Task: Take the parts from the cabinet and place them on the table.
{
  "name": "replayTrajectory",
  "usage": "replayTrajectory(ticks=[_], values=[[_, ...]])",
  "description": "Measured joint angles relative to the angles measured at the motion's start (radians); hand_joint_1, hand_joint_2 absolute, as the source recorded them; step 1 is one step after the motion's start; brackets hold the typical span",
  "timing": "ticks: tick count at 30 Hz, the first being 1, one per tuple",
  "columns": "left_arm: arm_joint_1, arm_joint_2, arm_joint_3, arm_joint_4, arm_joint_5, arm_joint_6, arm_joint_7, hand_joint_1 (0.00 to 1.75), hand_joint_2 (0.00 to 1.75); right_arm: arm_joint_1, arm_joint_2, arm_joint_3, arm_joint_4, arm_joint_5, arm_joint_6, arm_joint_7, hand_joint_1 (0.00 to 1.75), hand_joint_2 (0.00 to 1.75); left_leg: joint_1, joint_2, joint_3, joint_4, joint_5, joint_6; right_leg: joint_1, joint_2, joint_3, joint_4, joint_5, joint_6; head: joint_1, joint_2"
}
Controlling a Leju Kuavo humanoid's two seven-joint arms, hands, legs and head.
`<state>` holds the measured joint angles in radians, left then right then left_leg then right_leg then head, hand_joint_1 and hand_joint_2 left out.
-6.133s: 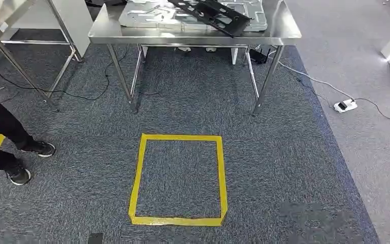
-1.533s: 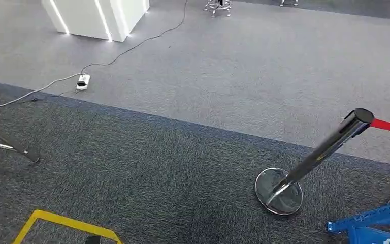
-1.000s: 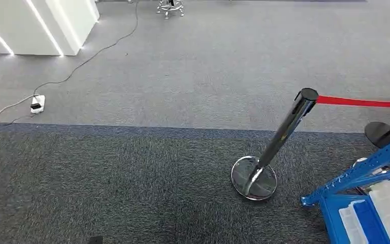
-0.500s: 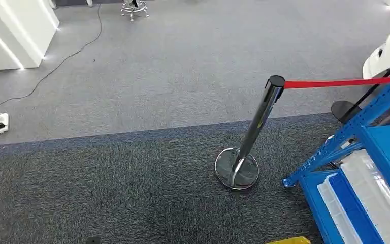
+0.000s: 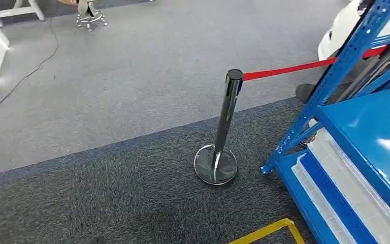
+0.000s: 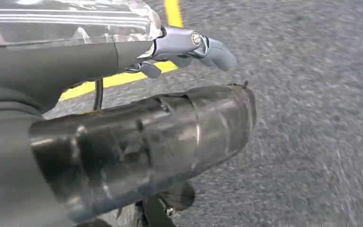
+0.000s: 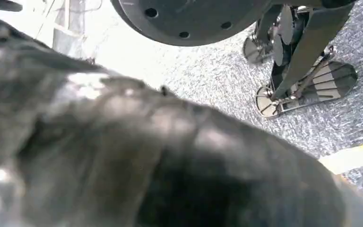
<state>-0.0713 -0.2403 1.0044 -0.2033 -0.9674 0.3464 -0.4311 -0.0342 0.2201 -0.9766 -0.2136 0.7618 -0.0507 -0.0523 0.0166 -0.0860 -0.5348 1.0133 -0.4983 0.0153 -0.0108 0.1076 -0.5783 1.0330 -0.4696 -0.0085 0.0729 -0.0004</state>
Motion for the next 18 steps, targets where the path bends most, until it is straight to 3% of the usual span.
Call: replayTrajectory(ticks=[3,4,5,6,7,8,9,10,11,13,14,15,16,18], values=[[-0.005,0.000,0.000,0.000,0.000,-0.001,0.000,0.00,0.00,0.008,0.000,0.000,0.000,0.000,0.002,0.000,0.00,0.00,-0.007,0.027,0.002,0.005,0.004,0.006,-0.008,0.028,-0.007,-0.011,0.011,0.022,-0.001,0.000],[-0.005,-0.001,0.000,0.000,0.000,-0.001,0.000,0.00,0.00,0.011,0.000,0.000,0.000,0.000,0.002,0.000,0.00,0.00,0.003,0.040,0.004,-0.010,0.013,0.017,-0.003,0.037,-0.008,-0.010,0.012,0.028,0.000,0.000],[-0.007,-0.001,0.000,0.000,0.000,-0.001,0.000,0.00,0.00,0.011,0.000,0.000,0.000,0.000,0.002,0.000,0.00,0.00,0.002,0.056,0.008,-0.016,0.018,0.021,-0.002,-0.019,-0.016,0.011,-0.007,0.028,0.000,0.000],[-0.008,-0.002,0.000,0.000,0.000,-0.001,0.000,0.00,0.00,0.010,0.000,0.000,0.000,0.000,0.002,0.000,0.00,0.00,0.002,0.066,0.007,-0.017,0.019,0.026,0.001,-0.067,-0.040,0.061,-0.043,0.030,0.005,0.000],[-0.006,-0.002,0.000,0.000,0.000,-0.001,0.000,0.00,0.00,0.010,0.000,0.000,0.000,0.000,0.002,0.000,0.00,0.00,-0.001,0.082,0.006,-0.017,0.019,0.029,0.001,-0.087,-0.075,0.136,-0.087,0.034,0.005,0.000],[-0.003,-0.003,0.000,0.000,0.000,-0.001,0.000,0.00,0.00,0.008,0.000,0.000,0.000,0.000,0.002,0.000,0.00,0.00,-0.004,0.097,0.006,-0.016,0.018,0.030,-0.001,-0.096,-0.110,0.212,-0.122,0.037,0.005,0.000],[-0.001,-0.003,0.001,0.000,0.000,-0.001,0.000,0.00,0.00,0.007,0.000,0.000,0.000,0.000,0.003,0.000,0.00,0.00,-0.005,0.113,0.005,-0.016,0.017,0.031,-0.003,-0.098,-0.137,0.269,-0.140,0.040,0.005,0.000],[-0.001,-0.003,0.001,0.000,0.000,-0.001,0.000,0.00,0.00,0.006,0.000,0.000,0.000,0.000,0.005,0.000,0.00,0.00,-0.006,0.127,0.005,-0.015,0.016,0.032,-0.003,-0.099,-0.143,0.287,-0.135,0.041,0.005,0.000],[-0.002,-0.003,0.001,0.000,0.000,-0.001,0.000,0.00,0.00,0.007,0.000,0.000,0.000,0.000,0.005,0.000,0.00,0.00,-0.006,0.140,0.006,-0.015,0.014,0.031,-0.003,-0.102,-0.123,0.255,-0.107,0.041,0.005,0.000],[-0.004,-0.004,0.001,0.000,0.000,-0.001,0.000,0.00,0.00,0.009,0.000,0.000,0.000,0.001,0.005,0.000,0.00,0.00,-0.006,0.160,0.012,-0.014,0.009,0.027,-0.002,-0.123,-0.026,0.083,-0.020,0.035,0.005,0.000],[-0.004,-0.005,0.001,0.000,0.000,0.000,0.000,0.00,0.00,0.009,0.000,0.000,0.000,0.001,0.006,0.000,0.00,0.00,-0.007,0.168,0.016,-0.013,0.006,0.023,0.003,-0.167,0.019,0.002,-0.001,0.027,0.005,0.000],[-0.004,-0.006,0.001,0.000,0.000,0.000,0.000,0.00,0.00,0.005,-0.001,0.000,0.000,0.001,0.007,0.000,0.00,0.00,-0.015,0.176,0.016,-0.009,0.002,0.016,0.017,-0.182,0.022,-0.014,-0.011,0.020,0.005,0.000],[-0.004,-0.006,0.001,0.000,0.000,0.000,0.000,0.00,0.00,0.003,-0.001,0.000,0.000,0.002,0.009,0.000,0.00,0.00,-0.015,0.183,0.017,-0.010,0.001,0.012,0.015,-0.166,0.019,-0.013,-0.007,0.012,0.004,0.000],[-0.007,-0.006,0.001,0.000,0.000,0.000,0.000,0.00,0.00,0.007,-0.002,0.000,0.000,0.003,0.012,0.000,0.00,0.00,-0.014,0.202,0.023,-0.013,-0.001,0.004,0.017,-0.148,0.013,-0.013,-0.008,0.007,0.005,0.000]])
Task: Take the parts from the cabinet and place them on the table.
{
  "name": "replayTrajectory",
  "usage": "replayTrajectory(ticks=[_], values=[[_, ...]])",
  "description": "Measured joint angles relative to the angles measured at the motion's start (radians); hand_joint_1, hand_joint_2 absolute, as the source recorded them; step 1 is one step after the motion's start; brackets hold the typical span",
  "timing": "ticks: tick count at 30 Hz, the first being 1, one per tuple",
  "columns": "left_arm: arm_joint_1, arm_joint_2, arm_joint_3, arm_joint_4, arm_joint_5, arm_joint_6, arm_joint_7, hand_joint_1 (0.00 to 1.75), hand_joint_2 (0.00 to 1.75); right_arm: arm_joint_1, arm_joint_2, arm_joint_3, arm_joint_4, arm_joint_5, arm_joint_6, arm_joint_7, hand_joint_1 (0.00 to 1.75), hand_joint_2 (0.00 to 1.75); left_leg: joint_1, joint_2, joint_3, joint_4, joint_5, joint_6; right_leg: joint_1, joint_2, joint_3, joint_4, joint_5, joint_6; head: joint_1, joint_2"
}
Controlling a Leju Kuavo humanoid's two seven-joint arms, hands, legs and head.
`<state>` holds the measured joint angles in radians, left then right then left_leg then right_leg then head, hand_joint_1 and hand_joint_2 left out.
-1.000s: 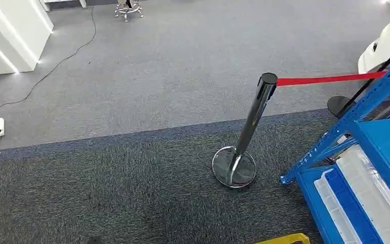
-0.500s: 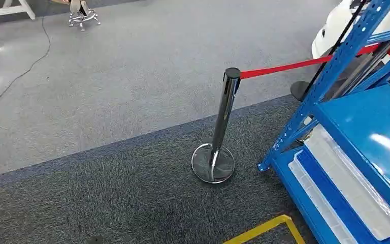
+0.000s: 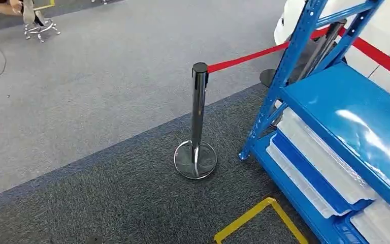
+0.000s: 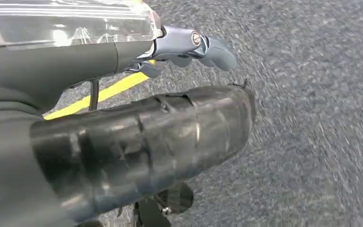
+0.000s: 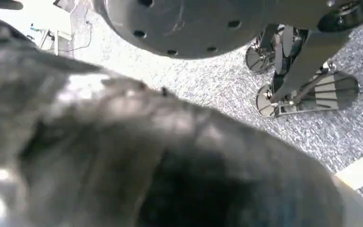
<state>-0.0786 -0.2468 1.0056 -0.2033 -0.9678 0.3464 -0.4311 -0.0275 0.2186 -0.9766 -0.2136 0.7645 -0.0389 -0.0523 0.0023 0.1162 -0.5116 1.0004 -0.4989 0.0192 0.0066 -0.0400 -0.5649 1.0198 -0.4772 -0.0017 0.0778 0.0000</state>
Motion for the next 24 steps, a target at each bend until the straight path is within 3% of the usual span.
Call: replayTrajectory(ticks=[1,2,3,4,5,6,7,8,9,10,11,12,13,14,16,17,18,19,21,22,23,24], values=[[-0.001,0.000,0.000,0.000,0.000,0.000,0.000,0.00,0.00,0.000,0.000,0.000,0.000,0.000,0.000,0.000,0.00,0.00,-0.004,0.009,0.004,0.001,-0.004,-0.007,-0.009,0.011,0.006,-0.011,0.006,-0.009,-0.001,0.000],[-0.001,0.000,0.000,0.000,-0.001,0.000,0.000,0.00,0.00,0.000,0.001,0.000,0.000,0.001,0.000,0.000,0.00,0.00,0.004,-0.031,0.000,0.019,-0.019,-0.013,-0.013,0.019,0.009,-0.015,0.011,-0.014,0.000,0.000],[-0.001,0.000,0.000,0.000,-0.001,0.001,-0.001,0.00,0.00,-0.001,0.000,0.000,0.000,0.001,0.000,0.000,0.00,0.00,0.006,-0.072,-0.021,0.067,-0.056,-0.014,-0.015,0.027,0.007,-0.016,0.014,-0.020,-0.002,0.000],[0.001,0.000,0.000,0.000,-0.001,0.001,0.000,0.00,0.00,-0.003,0.000,0.000,0.000,0.001,0.000,0.000,0.00,0.00,0.008,-0.094,-0.057,0.144,-0.101,-0.017,-0.015,0.037,0.004,-0.015,0.015,-0.023,-0.002,0.000],[0.003,0.000,0.000,0.000,-0.001,0.001,0.000,0.00,0.00,-0.003,0.000,0.000,0.000,0.001,0.000,0.000,0.00,0.00,0.009,-0.105,-0.098,0.232,-0.142,-0.020,-0.015,0.048,0.002,-0.015,0.016,-0.024,-0.002,0.000],[0.005,0.000,0.000,0.000,-0.002,0.001,0.000,0.00,0.00,-0.003,0.000,0.000,0.000,0.001,0.002,0.000,0.00,0.00,0.009,-0.107,-0.130,0.299,-0.164,-0.022,-0.015,0.061,0.001,-0.014,0.016,-0.024,-0.002,0.000],[0.007,0.000,0.000,0.000,-0.001,0.001,0.000,0.00,0.00,-0.002,0.000,0.000,0.000,0.001,0.002,0.000,0.00,0.00,0.009,-0.108,-0.146,0.329,-0.162,-0.024,-0.015,0.073,0.001,-0.013,0.016,-0.024,-0.002,0.000],[0.007,0.000,0.001,0.000,0.000,0.001,0.000,0.00,0.00,-0.001,0.000,0.000,0.000,0.002,0.002,0.000,0.00,0.00,0.011,-0.108,-0.140,0.310,-0.137,-0.024,-0.016,0.086,0.002,-0.011,0.016,-0.024,-0.002,0.000],[0.006,0.000,0.001,0.000,-0.001,0.001,0.000,0.00,0.00,-0.001,0.000,0.000,0.000,0.002,0.002,0.000,0.00,0.00,0.012,-0.108,-0.118,0.256,-0.097,-0.023,-0.016,0.098,0.002,-0.009,0.016,-0.024,-0.002,0.000],[0.005,0.000,0.001,0.000,-0.002,0.001,0.000,0.00,0.00,-0.001,0.000,0.000,0.000,0.002,0.002,0.000,0.00,0.00,0.014,-0.113,-0.076,0.162,-0.041,-0.023,-0.018,0.114,0.002,-0.004,0.015,-0.021,-0.002,0.000],[0.004,0.000,0.001,0.000,-0.003,0.001,0.000,0.00,0.00,-0.002,0.000,0.000,0.000,0.002,0.002,0.000,0.00,0.00,0.017,-0.138,-0.034,0.070,0.003,-0.021,-0.019,0.127,0.001,0.002,0.012,-0.017,-0.002,0.000],[0.005,0.000,0.001,0.000,-0.003,0.001,0.000,0.00,0.00,-0.002,0.000,0.000,0.000,0.002,0.002,0.000,0.00,0.00,0.021,-0.189,-0.017,0.030,-0.008,-0.018,-0.019,0.135,-0.004,0.006,0.011,-0.011,-0.001,0.000],[0.005,0.000,0.001,0.000,-0.003,0.002,0.000,0.00,0.00,-0.005,0.000,0.000,0.000,0.002,0.002,0.000,0.00,0.00,0.018,-0.186,-0.020,0.019,-0.003,-0.017,-0.014,0.147,-0.011,0.015,0.010,-0.002,-0.001,0.000],[0.005,0.000,0.001,0.000,-0.003,0.002,0.000,0.00,0.00,-0.005,0.000,0.000,0.000,0.002,0.002,0.000,0.00,0.00,0.016,-0.176,-0.021,0.022,-0.003,-0.016,-0.020,0.152,-0.015,0.012,0.013,0.005,-0.002,0.000],[0.002,0.000,0.001,0.000,-0.006,0.002,0.000,0.00,0.00,0.003,0.000,0.000,0.000,0.005,0.005,0.000,0.00,0.00,0.012,-0.160,-0.018,0.021,0.002,-0.005,-0.020,0.170,-0.019,0.006,0.020,0.019,-0.002,0.000],[0.003,-0.006,0.001,0.000,-0.007,0.002,0.002,0.00,0.00,0.004,-0.003,0.000,0.000,0.010,0.005,0.000,0.00,0.00,0.021,-0.143,-0.016,0.009,0.011,0.009,-0.022,0.158,-0.020,0.014,0.013,0.020,-0.002,0.000],[0.002,-0.005,0.001,0.000,-0.008,0.003,0.002,0.00,0.00,0.004,-0.003,0.000,0.000,0.015,0.005,0.000,0.00,0.00,0.021,-0.133,-0.016,0.005,0.013,0.016,-0.015,0.099,-0.033,0.043,-0.011,0.022,0.000,0.000],[0.003,-0.005,0.001,0.000,-0.010,0.003,0.003,0.00,0.00,0.002,-0.003,0.000,0.000,0.016,0.005,0.002,0.00,0.00,0.019,-0.122,-0.018,0.005,0.014,0.022,-0.015,0.069,-0.062,0.102,-0.049,0.026,0.000,0.000],[0.007,-0.005,0.002,0.000,-0.010,0.004,0.005,0.00,0.00,-0.001,-0.005,0.000,0.000,0.022,0.007,0.002,0.00,0.00,0.015,-0.092,-0.021,0.006,0.013,0.023,-0.020,0.051,-0.139,0.266,-0.125,0.033,0.000,0.000],[0.008,-0.005,0.002,0.000,-0.010,0.004,0.006,0.00,0.00,-0.001,-0.005,0.000,0.000,0.026,0.008,0.002,0.00,0.00,0.014,-0.077,-0.022,0.007,0.013,0.023,-0.020,0.049,-0.162,0.315,-0.136,0.035,0.000,0.000],[0.007,-0.005,0.002,0.000,-0.011,0.004,0.007,0.00,0.00,0.000,-0.005,0.000,0.000,0.027,0.008,0.002,0.00,0.00,0.014,-0.065,-0.022,0.008,0.012,0.023,-0.021,0.048,-0.161,0.315,-0.123,0.035,0.000,0.000],[0.006,-0.005,0.002,0.000,-0.011,0.004,0.007,0.00,0.00,0.001,-0.006,0.001,0.000,0.029,0.009,0.002,0.00,0.00,0.014,-0.053,-0.021,0.009,0.010,0.022,-0.020,0.044,-0.134,0.267,-0.088,0.035,0.000,0.000]])
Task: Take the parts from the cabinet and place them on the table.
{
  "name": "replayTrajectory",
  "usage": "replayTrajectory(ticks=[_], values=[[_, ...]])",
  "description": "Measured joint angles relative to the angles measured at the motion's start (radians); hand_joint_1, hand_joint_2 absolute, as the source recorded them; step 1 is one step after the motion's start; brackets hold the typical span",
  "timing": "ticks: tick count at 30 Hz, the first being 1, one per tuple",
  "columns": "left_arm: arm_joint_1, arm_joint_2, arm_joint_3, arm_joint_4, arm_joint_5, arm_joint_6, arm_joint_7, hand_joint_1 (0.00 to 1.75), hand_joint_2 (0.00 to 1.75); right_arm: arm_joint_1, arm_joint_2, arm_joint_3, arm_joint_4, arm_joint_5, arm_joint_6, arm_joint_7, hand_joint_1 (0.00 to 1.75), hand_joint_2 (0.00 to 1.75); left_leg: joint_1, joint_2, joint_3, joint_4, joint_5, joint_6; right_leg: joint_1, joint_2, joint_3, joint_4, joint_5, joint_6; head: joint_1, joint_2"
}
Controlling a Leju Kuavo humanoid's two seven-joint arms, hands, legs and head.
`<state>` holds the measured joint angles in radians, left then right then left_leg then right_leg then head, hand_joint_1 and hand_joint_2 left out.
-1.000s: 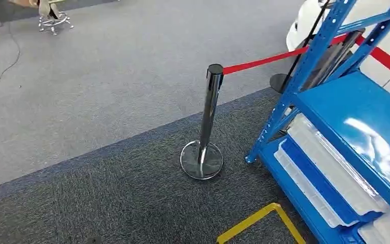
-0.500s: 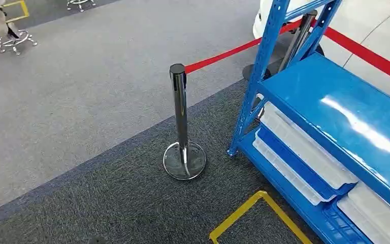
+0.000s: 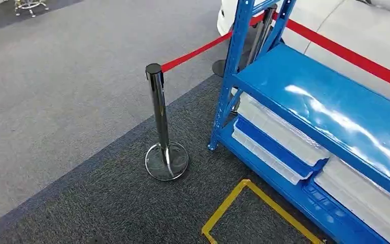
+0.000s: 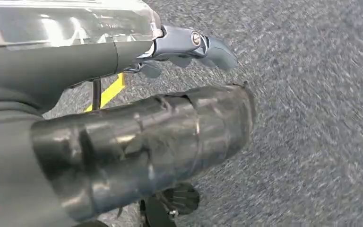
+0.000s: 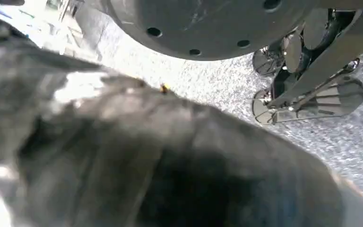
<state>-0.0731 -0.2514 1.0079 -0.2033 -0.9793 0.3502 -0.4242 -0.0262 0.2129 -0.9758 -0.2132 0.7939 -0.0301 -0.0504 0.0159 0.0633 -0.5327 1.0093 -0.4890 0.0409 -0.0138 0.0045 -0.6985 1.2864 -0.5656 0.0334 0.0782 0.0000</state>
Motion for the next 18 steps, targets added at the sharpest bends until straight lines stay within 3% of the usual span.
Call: replayTrajectory(ticks=[1,2,3,7,8,9,10,12,13,14,15,17,18], values=[[-0.001,0.000,0.000,0.000,-0.003,0.000,0.000,0.00,0.00,0.002,-0.002,0.000,0.000,0.003,0.001,0.000,0.00,0.00,0.000,0.010,0.002,0.001,-0.003,-0.002,0.000,-0.007,0.048,-0.086,0.046,-0.003,0.000,0.000],[-0.002,-0.001,0.000,0.000,-0.006,0.000,-0.001,0.00,0.00,0.003,-0.002,0.000,0.000,0.005,0.002,0.000,0.00,0.00,0.000,0.020,0.006,0.003,-0.006,-0.005,0.003,-0.031,0.106,-0.190,0.089,-0.009,0.000,0.000],[-0.002,-0.002,-0.001,0.000,-0.006,0.000,-0.001,0.00,0.00,0.000,-0.003,0.000,0.000,0.005,0.003,0.000,0.00,0.00,-0.002,0.029,0.009,0.004,-0.009,-0.010,0.011,-0.082,0.137,-0.260,0.083,-0.019,0.000,0.000],[-0.007,-0.004,-0.002,0.000,-0.009,0.002,-0.003,0.00,0.00,0.001,-0.005,0.003,0.000,0.005,0.009,-0.001,0.00,0.00,-0.008,0.064,0.020,-0.002,-0.013,-0.031,0.019,-0.044,0.128,-0.260,0.091,-0.037,0.000,0.000],[-0.008,-0.005,-0.002,0.000,-0.010,0.002,-0.004,0.00,0.00,0.001,-0.005,0.003,0.000,0.005,0.008,-0.001,0.00,0.00,-0.008,0.058,0.018,0.003,-0.021,-0.039,0.004,-0.031,0.137,-0.273,0.100,-0.048,0.000,0.000],[-0.008,-0.005,-0.003,0.000,-0.010,0.002,-0.004,0.00,0.00,0.001,-0.005,0.003,0.000,0.005,0.008,-0.001,0.00,0.00,-0.004,0.004,0.015,0.022,-0.037,-0.046,0.005,-0.024,0.138,-0.277,0.103,-0.050,-0.001,0.000],[-0.008,-0.005,-0.003,0.000,-0.010,0.003,-0.005,0.00,0.00,-0.001,-0.005,0.003,0.000,0.005,0.008,-0.001,0.00,0.00,-0.003,-0.033,-0.006,0.071,-0.072,-0.048,0.004,-0.016,0.136,-0.277,0.105,-0.057,-0.002,0.000],[-0.003,-0.004,-0.003,0.000,-0.010,0.003,-0.005,0.00,0.00,-0.003,-0.005,0.003,0.000,0.005,0.008,-0.001,0.00,0.00,-0.002,-0.053,-0.082,0.233,-0.152,-0.053,0.005,0.009,0.131,-0.276,0.107,-0.061,-0.002,0.000],[-0.001,-0.004,-0.003,0.000,-0.010,0.003,-0.005,0.00,0.00,-0.003,-0.005,0.003,0.000,0.005,0.009,-0.001,0.00,0.00,-0.002,-0.054,-0.114,0.295,-0.167,-0.054,0.006,0.023,0.129,-0.273,0.107,-0.061,-0.003,0.000],[0.000,-0.004,-0.003,0.000,-0.010,0.003,-0.003,0.00,0.00,-0.002,-0.005,0.003,0.000,0.005,0.009,-0.001,0.00,0.00,-0.002,-0.054,-0.122,0.306,-0.153,-0.054,0.006,0.038,0.128,-0.270,0.107,-0.061,-0.003,0.000],[0.000,-0.004,-0.002,0.000,-0.010,0.004,-0.003,0.00,0.00,0.000,-0.005,0.003,0.000,0.005,0.008,-0.001,0.00,0.00,-0.002,-0.054,-0.109,0.271,-0.118,-0.054,0.006,0.051,0.127,-0.266,0.106,-0.061,-0.003,0.000],[-0.002,-0.004,-0.002,0.000,-0.010,0.005,0.000,0.00,0.00,0.000,-0.005,0.003,0.000,0.005,0.009,-0.001,0.00,0.00,-0.002,-0.069,-0.038,0.109,-0.021,-0.047,0.004,0.081,0.126,-0.257,0.102,-0.056,-0.003,0.000],[-0.001,-0.003,-0.002,0.000,-0.011,0.005,0.001,0.00,0.00,0.000,-0.003,0.003,0.000,0.005,0.008,-0.001,0.00,0.00,0.001,-0.114,-0.009,0.034,-0.003,-0.041,0.003,0.092,0.123,-0.254,0.100,-0.053,-0.002,0.000]])
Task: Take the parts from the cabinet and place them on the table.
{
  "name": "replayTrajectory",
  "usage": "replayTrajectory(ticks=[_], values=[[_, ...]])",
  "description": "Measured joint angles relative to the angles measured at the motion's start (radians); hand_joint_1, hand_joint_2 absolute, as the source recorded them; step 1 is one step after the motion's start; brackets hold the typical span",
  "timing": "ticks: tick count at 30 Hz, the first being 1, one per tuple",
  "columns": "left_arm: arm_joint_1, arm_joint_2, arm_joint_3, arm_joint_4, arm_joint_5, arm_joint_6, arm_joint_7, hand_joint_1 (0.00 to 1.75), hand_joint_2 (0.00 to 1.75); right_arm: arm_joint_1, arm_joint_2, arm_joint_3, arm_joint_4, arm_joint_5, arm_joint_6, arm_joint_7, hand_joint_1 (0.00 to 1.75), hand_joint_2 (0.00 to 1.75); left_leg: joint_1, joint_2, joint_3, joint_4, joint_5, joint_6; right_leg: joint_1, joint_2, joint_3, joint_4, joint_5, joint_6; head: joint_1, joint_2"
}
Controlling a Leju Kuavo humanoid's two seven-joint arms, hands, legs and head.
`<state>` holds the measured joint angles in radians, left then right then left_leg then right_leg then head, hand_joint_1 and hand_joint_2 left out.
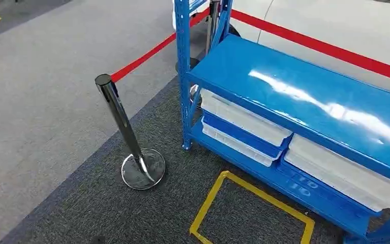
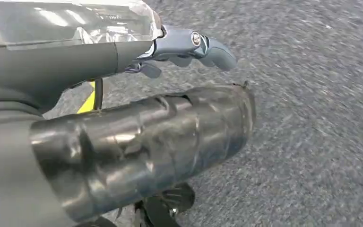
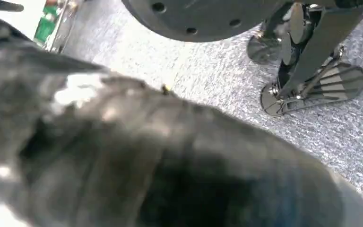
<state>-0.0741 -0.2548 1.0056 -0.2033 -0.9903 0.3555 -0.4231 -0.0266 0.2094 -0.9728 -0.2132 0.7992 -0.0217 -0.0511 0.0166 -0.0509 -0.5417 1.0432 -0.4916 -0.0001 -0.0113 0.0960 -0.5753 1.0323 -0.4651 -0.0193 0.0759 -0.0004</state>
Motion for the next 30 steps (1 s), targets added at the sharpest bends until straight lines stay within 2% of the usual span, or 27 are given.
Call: replayTrajectory(ticks=[1,3,4,5,6,7,8,10,11,12,13,14,15,16,17,20,21,22,23,24,25,26,27,28,29,30], values=[[0.001,0.001,0.000,0.000,-0.001,0.000,0.001,0.00,0.00,-0.003,0.000,0.000,0.000,0.000,0.000,-0.001,0.00,0.00,0.002,-0.026,0.007,-0.020,-0.013,0.002,0.005,0.010,-0.007,0.007,0.000,0.007,0.000,0.000],[-0.002,0.001,0.000,0.000,-0.003,0.000,0.000,0.00,0.00,-0.001,0.000,0.000,0.000,0.001,-0.001,-0.002,0.00,0.00,-0.004,-0.010,0.004,-0.018,-0.011,0.008,-0.001,0.029,-0.014,0.003,0.006,0.019,0.000,0.000],[-0.003,0.001,0.000,0.000,-0.003,0.000,0.000,0.00,0.00,0.002,0.000,0.000,0.000,0.001,-0.002,-0.003,0.00,0.00,-0.006,-0.003,0.008,-0.018,-0.009,0.014,-0.001,0.037,-0.015,-0.001,0.010,0.026,0.000,0.000],[-0.003,0.000,0.000,0.000,-0.003,0.000,0.000,0.00,0.00,0.005,0.000,0.000,0.000,-0.003,-0.005,-0.006,0.00,0.00,-0.001,0.008,0.009,-0.026,-0.003,0.023,-0.001,0.048,-0.018,-0.002,0.012,0.034,0.000,0.000],[-0.003,-0.001,0.000,0.000,-0.003,0.001,0.000,0.00,0.00,0.005,0.000,0.000,0.000,-0.007,-0.008,-0.010,0.00,0.00,0.004,0.025,0.013,-0.034,0.004,0.033,-0.003,0.014,-0.018,0.010,0.003,0.035,0.000,0.000],[-0.003,-0.001,0.000,0.000,-0.003,0.002,0.000,0.00,0.00,0.005,0.000,-0.001,0.000,-0.007,-0.012,-0.015,0.00,0.00,0.002,0.033,0.014,-0.039,0.006,0.037,0.002,-0.041,-0.031,0.040,-0.021,0.040,0.003,0.000],[-0.002,0.000,0.000,0.000,-0.003,0.003,0.000,0.00,0.00,0.002,0.000,-0.001,0.000,-0.007,-0.014,-0.020,0.00,0.00,0.000,0.048,0.013,-0.039,0.005,0.042,0.002,-0.070,-0.067,0.111,-0.066,0.045,0.002,0.000],[0.002,0.002,0.000,0.000,-0.004,0.003,0.000,0.00,0.00,-0.002,0.000,-0.001,0.000,-0.006,-0.015,-0.027,0.00,0.00,-0.002,0.078,0.011,-0.038,0.004,0.043,-0.003,-0.085,-0.142,0.265,-0.132,0.051,0.002,0.000],[0.003,0.002,0.001,0.000,-0.004,0.003,0.000,0.00,0.00,-0.002,0.000,-0.001,0.000,-0.005,-0.015,-0.030,0.00,0.00,-0.002,0.093,0.010,-0.038,0.003,0.043,-0.004,-0.087,-0.161,0.305,-0.137,0.053,0.002,0.000],[0.002,0.002,0.001,0.000,-0.004,0.003,0.000,0.00,0.00,-0.002,0.000,-0.002,0.000,-0.004,-0.015,-0.032,0.00,0.00,-0.002,0.106,0.012,-0.038,0.001,0.043,-0.005,-0.090,-0.153,0.292,-0.118,0.054,0.002,0.000],[0.001,0.002,0.001,0.000,-0.004,0.003,0.000,0.00,0.00,-0.001,0.000,-0.002,0.000,-0.003,-0.015,-0.034,0.00,0.00,-0.001,0.118,0.014,-0.037,-0.001,0.042,-0.006,-0.095,-0.122,0.235,-0.080,0.054,0.002,0.000],[0.000,0.002,0.001,0.000,-0.004,0.002,-0.001,0.00,0.00,-0.001,-0.001,-0.003,0.000,-0.003,-0.015,-0.034,0.00,0.00,-0.001,0.128,0.018,-0.037,-0.004,0.039,-0.006,-0.107,-0.073,0.147,-0.036,0.051,0.002,0.000],[-0.001,0.002,0.001,0.000,-0.004,0.001,-0.002,0.00,0.00,-0.001,-0.002,-0.004,0.000,-0.003,-0.016,-0.034,0.00,0.00,-0.002,0.138,0.024,-0.037,-0.008,0.034,-0.003,-0.136,-0.022,0.058,-0.001,0.045,0.002,0.000],[0.000,0.002,0.001,0.000,-0.005,0.001,-0.002,0.00,0.00,-0.003,-0.002,-0.005,0.000,-0.003,-0.016,-0.034,0.00,0.00,-0.007,0.146,0.027,-0.037,-0.011,0.028,0.006,-0.190,0.003,0.001,-0.007,0.038,0.002,0.000],[0.000,0.002,0.001,0.000,-0.005,0.001,-0.002,0.00,0.00,-0.006,-0.002,-0.005,0.000,-0.003,-0.016,-0.035,0.00,0.00,-0.012,0.155,0.027,-0.034,-0.016,0.021,0.013,-0.176,0.002,-0.002,-0.003,0.026,0.000,0.000],[-0.006,-0.001,0.001,0.000,-0.005,0.001,-0.001,0.00,0.00,-0.001,-0.002,-0.006,0.000,-0.002,-0.016,-0.035,0.00,0.00,-0.014,0.189,0.041,-0.042,-0.019,0.008,0.016,-0.141,-0.005,-0.005,-0.002,0.011,0.002,0.000],[-0.007,-0.002,0.001,0.000,-0.006,0.002,0.000,0.00,0.00,-0.002,-0.002,-0.007,0.000,-0.002,-0.016,-0.035,0.00,0.00,-0.010,0.180,0.039,-0.037,-0.028,0.000,0.003,-0.130,0.005,-0.016,0.005,0.002,0.000,0.000],[-0.007,-0.002,0.001,0.000,-0.006,0.002,0.000,0.00,0.00,-0.002,-0.002,-0.007,0.000,-0.002,-0.016,-0.035,0.00,0.00,-0.006,0.123,0.033,-0.008,-0.052,-0.005,0.003,-0.120,0.005,-0.018,0.007,-0.003,0.000,0.000],[-0.006,-0.002,0.001,0.000,-0.006,0.003,0.000,0.00,0.00,-0.004,-0.003,-0.007,0.000,-0.002,-0.016,-0.035,0.00,0.00,-0.005,0.090,0.005,0.052,-0.091,-0.005,0.002,-0.111,0.003,-0.018,0.009,-0.009,-0.001,0.000],[-0.004,-0.002,0.001,0.000,-0.006,0.003,0.001,0.00,0.00,-0.005,-0.003,-0.007,0.000,-0.002,-0.016,-0.035,0.00,0.00,-0.004,0.072,-0.037,0.140,-0.135,-0.007,0.003,-0.097,0.001,-0.018,0.009,-0.013,0.000,0.000],[-0.002,-0.002,0.001,0.000,-0.006,0.003,0.001,0.00,0.00,-0.005,-0.003,-0.007,0.000,-0.002,-0.016,-0.035,0.00,0.00,-0.004,0.065,-0.074,0.215,-0.164,-0.008,0.004,-0.083,0.000,-0.017,0.009,-0.013,0.000,0.000],[0.000,-0.002,0.001,0.000,-0.006,0.003,0.001,0.00,0.00,-0.004,-0.003,-0.007,0.000,-0.002,-0.016,-0.035,0.00,0.00,-0.004,0.062,-0.103,0.268,-0.172,-0.009,0.005,-0.067,0.000,-0.015,0.009,-0.013,-0.001,0.000],[0.002,-0.002,0.002,0.000,-0.006,0.003,0.001,0.00,0.00,-0.003,-0.003,-0.007,0.000,-0.002,-0.016,-0.035,0.00,0.00,-0.004,0.061,-0.108,0.270,-0.154,-0.009,0.005,-0.053,0.000,-0.013,0.008,-0.013,0.000,0.000],[0.002,-0.002,0.002,0.000,-0.005,0.003,0.002,0.00,0.00,-0.002,-0.003,-0.007,0.000,-0.002,-0.016,-0.035,0.00,0.00,-0.004,0.060,-0.095,0.227,-0.113,-0.007,0.005,-0.037,0.000,-0.010,0.007,-0.013,0.000,0.000],[0.001,-0.002,0.002,0.000,-0.006,0.003,0.002,0.00,0.00,-0.002,-0.003,-0.007,0.000,-0.002,-0.016,-0.034,0.00,0.00,-0.004,0.054,-0.064,0.150,-0.061,-0.003,0.005,-0.022,0.001,-0.006,0.006,-0.011,-0.001,0.000],[0.000,-0.002,0.002,0.000,-0.006,0.003,0.002,0.00,0.00,-0.003,-0.003,-0.007,0.000,-0.001,-0.016,-0.034,0.00,0.00,-0.004,0.039,-0.028,0.063,-0.014,0.001,0.005,-0.008,0.003,-0.004,0.004,-0.009,0.000,0.000]])
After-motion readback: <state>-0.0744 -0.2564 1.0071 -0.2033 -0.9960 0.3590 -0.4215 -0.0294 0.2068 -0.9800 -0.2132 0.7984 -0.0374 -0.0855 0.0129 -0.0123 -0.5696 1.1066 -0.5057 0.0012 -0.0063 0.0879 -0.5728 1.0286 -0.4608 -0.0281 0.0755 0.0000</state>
